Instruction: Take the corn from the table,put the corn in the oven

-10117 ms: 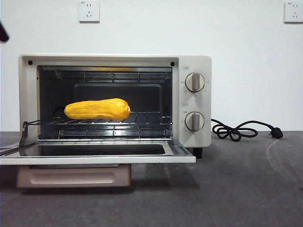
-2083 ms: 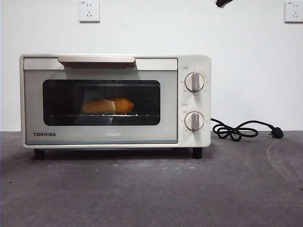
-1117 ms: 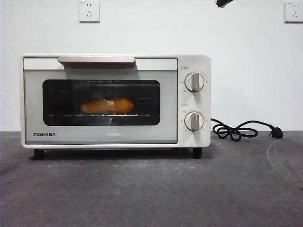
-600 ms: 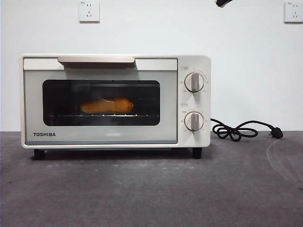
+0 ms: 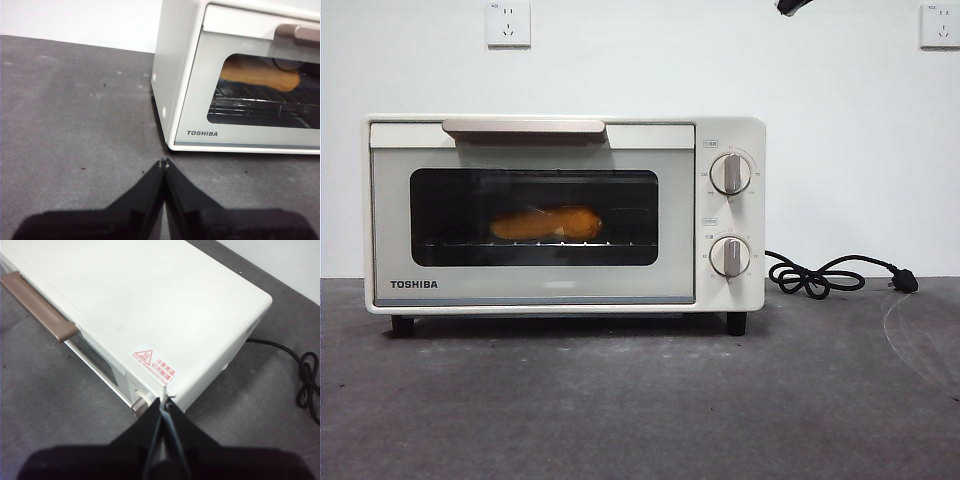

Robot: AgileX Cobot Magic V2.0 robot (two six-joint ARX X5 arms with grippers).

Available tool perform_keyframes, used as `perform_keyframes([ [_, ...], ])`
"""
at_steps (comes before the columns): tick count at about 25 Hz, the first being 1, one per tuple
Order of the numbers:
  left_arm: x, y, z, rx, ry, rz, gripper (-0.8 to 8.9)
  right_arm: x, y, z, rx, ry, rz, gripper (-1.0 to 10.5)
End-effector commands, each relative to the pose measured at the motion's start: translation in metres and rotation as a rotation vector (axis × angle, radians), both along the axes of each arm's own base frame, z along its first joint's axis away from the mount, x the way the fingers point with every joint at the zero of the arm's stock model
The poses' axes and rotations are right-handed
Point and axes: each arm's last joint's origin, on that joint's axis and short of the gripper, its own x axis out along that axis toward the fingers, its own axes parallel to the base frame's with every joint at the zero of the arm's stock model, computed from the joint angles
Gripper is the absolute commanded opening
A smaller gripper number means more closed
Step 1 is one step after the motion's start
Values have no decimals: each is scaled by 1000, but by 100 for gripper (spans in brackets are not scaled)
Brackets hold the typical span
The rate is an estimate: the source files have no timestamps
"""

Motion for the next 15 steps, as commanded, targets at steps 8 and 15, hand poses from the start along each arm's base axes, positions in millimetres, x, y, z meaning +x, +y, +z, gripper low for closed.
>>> perform_keyframes([
  [8, 1, 0, 0, 20, -19, 0, -3, -1, 0, 2, 1, -13, 3, -15],
  [15, 1, 0, 0, 20, -18, -1, -3, -1, 0, 2, 1, -13, 3, -15],
])
